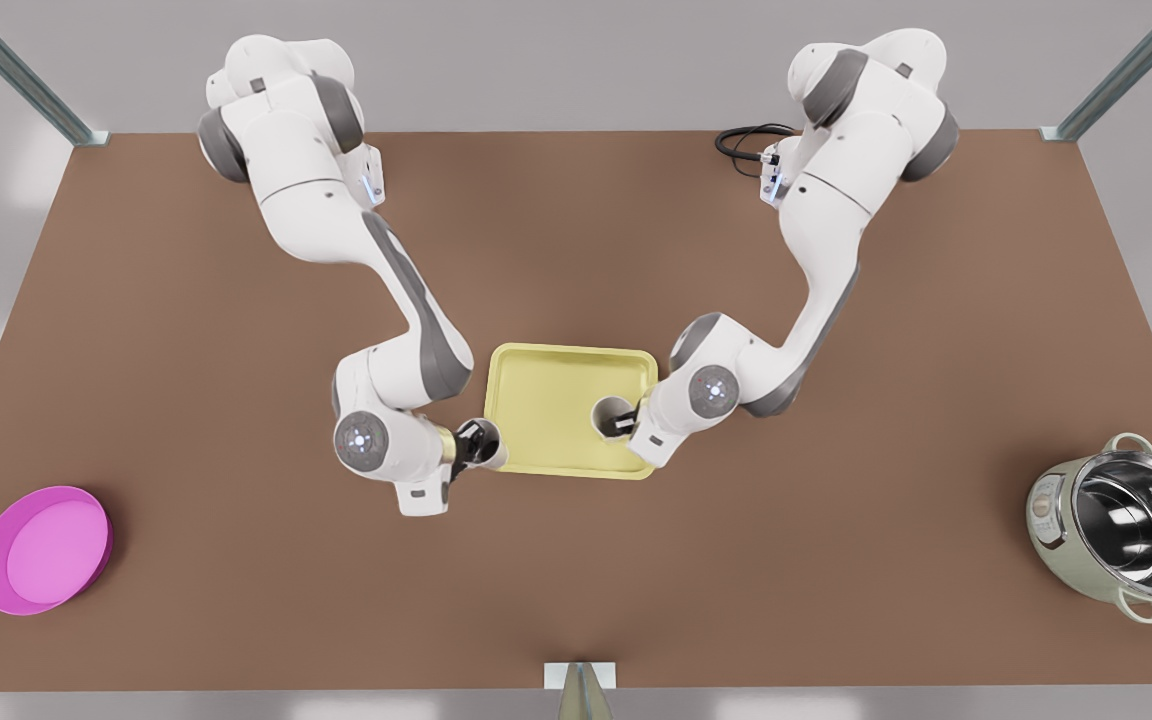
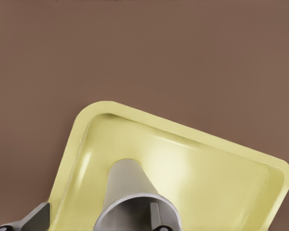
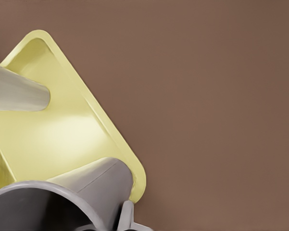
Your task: Use both arms to respectively pick up the white IKEA cups from the middle-left and middle-right positions, then place the white IKEA cups onto the middle-middle tray, ensuring that the cups remain upright and do not tip over
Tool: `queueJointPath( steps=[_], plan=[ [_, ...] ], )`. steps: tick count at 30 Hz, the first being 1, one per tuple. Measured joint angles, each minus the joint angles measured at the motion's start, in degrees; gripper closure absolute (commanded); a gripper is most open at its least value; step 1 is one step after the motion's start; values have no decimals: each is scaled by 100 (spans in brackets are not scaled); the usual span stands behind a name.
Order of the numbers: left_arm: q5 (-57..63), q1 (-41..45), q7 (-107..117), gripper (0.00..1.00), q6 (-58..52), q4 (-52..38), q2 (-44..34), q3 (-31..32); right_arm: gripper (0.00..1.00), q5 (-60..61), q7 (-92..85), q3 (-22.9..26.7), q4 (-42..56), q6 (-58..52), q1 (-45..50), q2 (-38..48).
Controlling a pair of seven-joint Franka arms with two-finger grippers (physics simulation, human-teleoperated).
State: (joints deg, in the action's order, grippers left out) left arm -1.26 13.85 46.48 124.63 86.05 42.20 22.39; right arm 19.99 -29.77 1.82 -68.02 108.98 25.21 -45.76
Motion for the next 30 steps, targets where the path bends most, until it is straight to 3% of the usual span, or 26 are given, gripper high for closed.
queueJointPath(
  steps=[4,6,9,10,13,22,23,30],
  plan=[
    [4,-63,157,0,-308,-9,-315,28,79,190,409,-60,-77,-16,149,-34],
    [82,-569,141,0,-923,-272,-1010,29,79,184,658,-46,-84,-24,283,-63],
    [540,-1444,-155,0,-2241,-1141,-1436,34,79,21,1026,-33,-99,-29,344,-90],
    [674,-1566,-326,0,-2605,-1284,-1605,-73,79,-47,1141,-31,-105,-30,348,-95],
    [877,-776,-865,0,-3206,-402,-3029,-1232,79,-232,1461,-27,-177,-29,352,-106],
    [771,-654,-1998,0,-4114,-348,-3167,-1441,78,-347,2170,-41,-143,59,466,-322],
    [753,-653,-2091,0,-4147,-349,-3151,-1441,0,-358,2234,-41,-150,72,474,-329],
    [531,-718,-2618,0,-4272,-343,-3128,-1450,0,-509,2645,-40,-158,160,476,-345]
  ],
)
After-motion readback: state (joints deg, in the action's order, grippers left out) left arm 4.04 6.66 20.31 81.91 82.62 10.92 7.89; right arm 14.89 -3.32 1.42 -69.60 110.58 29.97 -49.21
